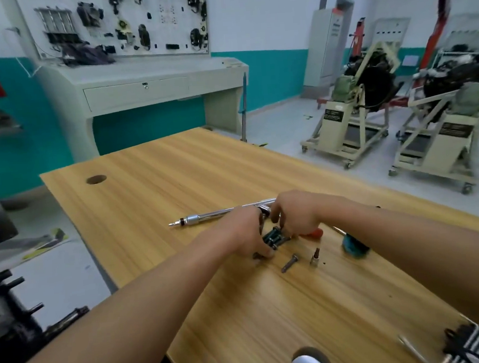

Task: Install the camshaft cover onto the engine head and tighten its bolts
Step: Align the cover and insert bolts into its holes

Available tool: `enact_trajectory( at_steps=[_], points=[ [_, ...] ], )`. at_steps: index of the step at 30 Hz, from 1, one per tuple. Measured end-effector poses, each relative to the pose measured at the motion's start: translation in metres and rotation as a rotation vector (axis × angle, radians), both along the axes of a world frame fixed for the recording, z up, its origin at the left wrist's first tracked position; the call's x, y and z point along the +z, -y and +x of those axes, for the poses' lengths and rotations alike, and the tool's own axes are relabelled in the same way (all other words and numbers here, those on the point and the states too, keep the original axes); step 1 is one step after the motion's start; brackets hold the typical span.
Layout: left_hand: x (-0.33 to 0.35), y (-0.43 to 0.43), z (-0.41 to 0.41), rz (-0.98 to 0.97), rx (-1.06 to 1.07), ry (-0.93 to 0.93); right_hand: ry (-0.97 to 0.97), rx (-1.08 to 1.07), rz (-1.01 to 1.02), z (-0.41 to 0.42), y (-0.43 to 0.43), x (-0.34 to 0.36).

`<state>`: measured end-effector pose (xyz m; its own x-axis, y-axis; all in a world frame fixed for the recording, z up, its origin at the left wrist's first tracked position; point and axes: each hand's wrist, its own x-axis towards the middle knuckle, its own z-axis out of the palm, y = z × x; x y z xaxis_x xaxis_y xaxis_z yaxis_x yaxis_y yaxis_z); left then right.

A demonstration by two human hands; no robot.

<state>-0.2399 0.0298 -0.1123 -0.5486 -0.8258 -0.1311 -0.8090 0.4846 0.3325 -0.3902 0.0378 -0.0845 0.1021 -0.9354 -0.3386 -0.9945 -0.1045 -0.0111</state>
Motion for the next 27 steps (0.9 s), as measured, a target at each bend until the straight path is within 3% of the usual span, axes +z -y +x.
enact_trajectory(
  at_steps=[9,12,19,27],
  points=[
    [0.000,0.012,0.014,0.140,-0.020,-0.126,0.221,-0.143,-0.169,0.002,-0.009,-0.016],
    [-0.002,0.013,0.015,0.161,-0.018,-0.132,0.195,-0.131,-0.173,0.006,-0.012,-0.016],
    [0.000,0.011,0.010,0.124,-0.016,-0.067,0.105,-0.060,-0.115,-0.003,-0.016,-0.015],
    [0.002,0.005,-0.003,0.008,0.131,-0.086,0.226,-0.056,-0.152,-0.010,-0.020,-0.020]
  ],
)
